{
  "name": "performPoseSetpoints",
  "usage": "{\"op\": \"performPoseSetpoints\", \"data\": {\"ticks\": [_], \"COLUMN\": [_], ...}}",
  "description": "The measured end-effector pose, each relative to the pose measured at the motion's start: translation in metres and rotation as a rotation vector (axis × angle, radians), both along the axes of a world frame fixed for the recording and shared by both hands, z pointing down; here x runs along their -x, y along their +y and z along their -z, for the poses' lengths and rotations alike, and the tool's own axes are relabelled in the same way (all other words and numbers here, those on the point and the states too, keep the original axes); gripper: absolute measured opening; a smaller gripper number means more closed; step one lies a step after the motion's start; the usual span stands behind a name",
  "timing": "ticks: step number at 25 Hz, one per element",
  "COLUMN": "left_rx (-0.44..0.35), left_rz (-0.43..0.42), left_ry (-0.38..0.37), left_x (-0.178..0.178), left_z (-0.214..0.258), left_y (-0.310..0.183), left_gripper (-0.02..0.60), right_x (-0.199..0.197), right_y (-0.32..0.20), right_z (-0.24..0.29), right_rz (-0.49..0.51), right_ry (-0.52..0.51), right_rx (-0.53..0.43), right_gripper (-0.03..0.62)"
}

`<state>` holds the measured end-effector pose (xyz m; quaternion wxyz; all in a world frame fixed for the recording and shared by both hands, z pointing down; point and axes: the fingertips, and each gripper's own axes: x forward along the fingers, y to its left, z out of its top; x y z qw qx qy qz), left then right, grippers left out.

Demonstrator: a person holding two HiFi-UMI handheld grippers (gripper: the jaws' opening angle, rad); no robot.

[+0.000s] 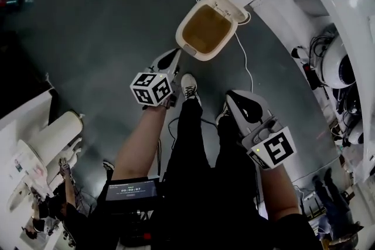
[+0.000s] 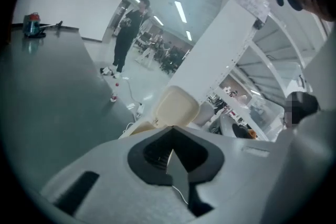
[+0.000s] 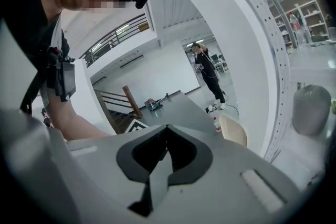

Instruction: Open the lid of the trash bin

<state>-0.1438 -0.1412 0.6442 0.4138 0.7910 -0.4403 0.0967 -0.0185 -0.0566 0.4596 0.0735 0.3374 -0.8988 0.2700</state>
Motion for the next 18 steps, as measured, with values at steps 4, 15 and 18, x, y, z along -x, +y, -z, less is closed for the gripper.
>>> {"op": "performPoseSetpoints", "data": {"ticks": [4,15,18], "left_rx": [-0.127,-0.335,-0.364], "left_rz": [-0.078,-0.097,-0.11], "left_ry": [0.003,0.051,0.096], "left_x": [-0.013,-0.04,-0.058], "left_z": [0.108,0.325,0.361], "left_y": [0.018,0.116,0.15], "left_gripper": [0.002,0.002,0.002], "right_x": [-0.008,-0.03,-0.031], "right_y": [0.008,0.07,0.089], "right_z": [0.055,0.188,0.213], "right_rz": [0.014,0.06,0.081], "right_ry": [-0.006,-0.04,-0.049], "right_rx": [-0.065,-0.156,-0.178], "right_gripper": [0.008,0.008,0.008]}}
